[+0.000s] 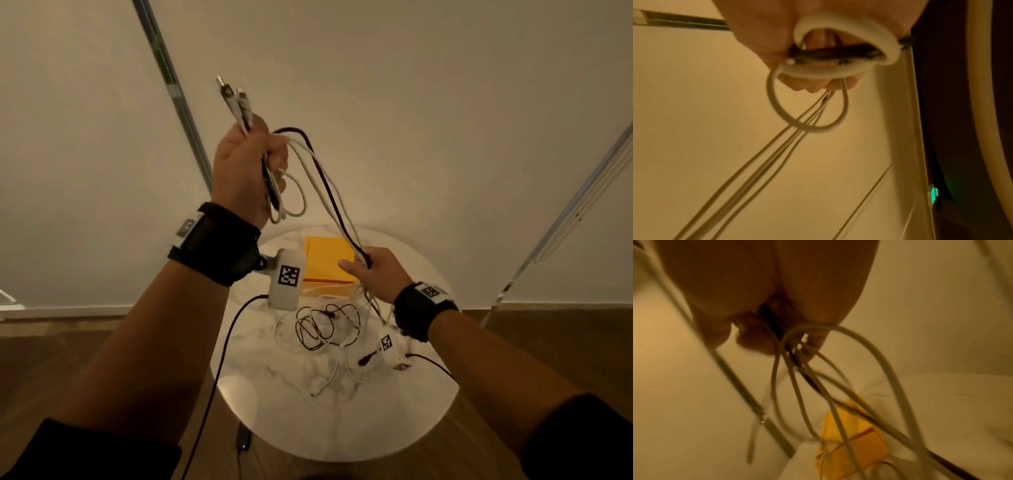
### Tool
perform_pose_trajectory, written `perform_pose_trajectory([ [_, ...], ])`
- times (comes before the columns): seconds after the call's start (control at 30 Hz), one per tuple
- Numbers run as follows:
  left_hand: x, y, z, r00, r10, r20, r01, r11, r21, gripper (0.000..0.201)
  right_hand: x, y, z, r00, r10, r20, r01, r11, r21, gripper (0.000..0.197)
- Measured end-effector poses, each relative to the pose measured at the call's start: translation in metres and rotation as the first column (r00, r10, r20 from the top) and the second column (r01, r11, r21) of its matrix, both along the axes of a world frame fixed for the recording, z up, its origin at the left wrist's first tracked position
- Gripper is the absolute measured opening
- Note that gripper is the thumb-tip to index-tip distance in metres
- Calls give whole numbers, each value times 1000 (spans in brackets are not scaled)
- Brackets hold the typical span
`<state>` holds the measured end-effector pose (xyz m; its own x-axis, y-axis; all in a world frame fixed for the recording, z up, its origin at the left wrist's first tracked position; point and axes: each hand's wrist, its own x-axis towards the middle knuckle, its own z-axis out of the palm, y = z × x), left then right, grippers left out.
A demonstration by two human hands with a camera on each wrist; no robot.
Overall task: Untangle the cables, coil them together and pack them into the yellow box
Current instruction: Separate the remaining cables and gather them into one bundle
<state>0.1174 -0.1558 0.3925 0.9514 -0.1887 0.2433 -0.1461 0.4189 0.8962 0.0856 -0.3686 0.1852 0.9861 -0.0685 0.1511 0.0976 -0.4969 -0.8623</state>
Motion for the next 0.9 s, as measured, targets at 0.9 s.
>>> perform_pose_trajectory([
  [0.9, 8, -1, 35, 958, 218, 185, -163, 948, -273, 23, -21, -56, -148, 675, -260, -690, -199, 836, -511, 80],
])
